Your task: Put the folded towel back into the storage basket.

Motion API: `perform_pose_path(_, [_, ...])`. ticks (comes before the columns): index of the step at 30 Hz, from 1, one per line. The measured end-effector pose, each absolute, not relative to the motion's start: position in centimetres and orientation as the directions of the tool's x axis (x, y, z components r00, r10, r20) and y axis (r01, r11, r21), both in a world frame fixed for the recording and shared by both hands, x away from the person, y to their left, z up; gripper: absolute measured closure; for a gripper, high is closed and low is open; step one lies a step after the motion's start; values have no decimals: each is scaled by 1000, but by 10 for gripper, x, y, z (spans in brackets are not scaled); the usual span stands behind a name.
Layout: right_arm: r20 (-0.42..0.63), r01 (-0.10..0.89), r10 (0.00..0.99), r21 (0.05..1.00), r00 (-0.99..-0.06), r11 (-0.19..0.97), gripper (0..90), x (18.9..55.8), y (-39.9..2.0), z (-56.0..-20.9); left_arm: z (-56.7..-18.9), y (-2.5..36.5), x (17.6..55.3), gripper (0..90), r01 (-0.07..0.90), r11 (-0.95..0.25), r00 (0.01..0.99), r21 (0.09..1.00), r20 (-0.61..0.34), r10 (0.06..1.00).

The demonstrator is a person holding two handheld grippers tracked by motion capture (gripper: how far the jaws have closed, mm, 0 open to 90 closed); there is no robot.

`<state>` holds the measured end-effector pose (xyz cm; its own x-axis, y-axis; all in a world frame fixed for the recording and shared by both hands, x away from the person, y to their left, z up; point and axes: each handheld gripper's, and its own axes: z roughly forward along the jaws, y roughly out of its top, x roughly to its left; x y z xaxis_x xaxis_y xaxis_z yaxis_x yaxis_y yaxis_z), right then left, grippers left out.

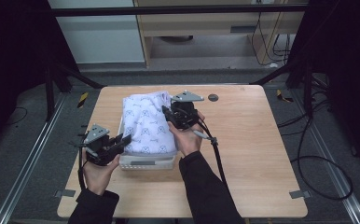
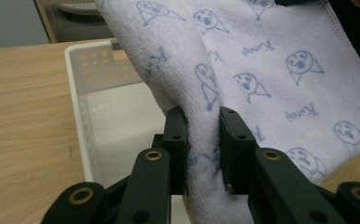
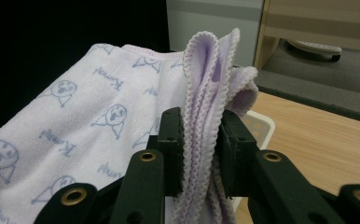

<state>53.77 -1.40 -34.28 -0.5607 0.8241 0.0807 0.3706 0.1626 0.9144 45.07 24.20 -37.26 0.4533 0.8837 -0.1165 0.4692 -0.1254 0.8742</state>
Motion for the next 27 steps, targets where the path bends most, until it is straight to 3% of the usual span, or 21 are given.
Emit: perform_pose_path(27, [89, 392, 817, 903, -570, 174, 730, 559, 14, -367, -391, 260, 467, 740, 519, -124, 397, 846, -111, 911])
